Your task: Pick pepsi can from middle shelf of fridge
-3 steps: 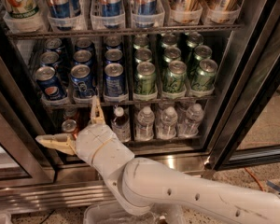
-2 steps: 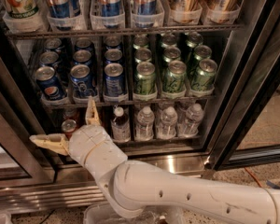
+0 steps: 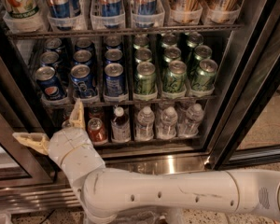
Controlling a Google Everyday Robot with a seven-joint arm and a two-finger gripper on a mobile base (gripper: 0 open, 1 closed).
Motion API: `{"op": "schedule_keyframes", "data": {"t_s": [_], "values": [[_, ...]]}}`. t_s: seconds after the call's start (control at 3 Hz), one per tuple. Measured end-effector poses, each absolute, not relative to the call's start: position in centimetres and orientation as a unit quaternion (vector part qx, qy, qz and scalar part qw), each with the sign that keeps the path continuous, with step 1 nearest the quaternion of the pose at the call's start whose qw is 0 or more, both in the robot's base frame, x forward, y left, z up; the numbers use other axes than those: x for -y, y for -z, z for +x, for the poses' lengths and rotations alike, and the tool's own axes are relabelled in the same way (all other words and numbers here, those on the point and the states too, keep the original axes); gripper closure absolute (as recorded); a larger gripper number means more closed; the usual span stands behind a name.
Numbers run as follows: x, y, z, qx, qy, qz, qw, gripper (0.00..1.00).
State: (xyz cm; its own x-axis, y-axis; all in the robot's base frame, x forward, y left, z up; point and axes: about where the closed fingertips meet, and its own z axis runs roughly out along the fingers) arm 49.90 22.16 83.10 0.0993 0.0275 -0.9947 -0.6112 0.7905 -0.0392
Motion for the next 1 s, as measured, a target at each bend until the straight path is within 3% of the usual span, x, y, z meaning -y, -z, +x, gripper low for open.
{"op": "schedule_keyframes", "data": {"t_s": [1.0], "values": [[-22.6,-83.5,53.1,-0.634,-0.201,-0.240,0.708,0.00]]}}
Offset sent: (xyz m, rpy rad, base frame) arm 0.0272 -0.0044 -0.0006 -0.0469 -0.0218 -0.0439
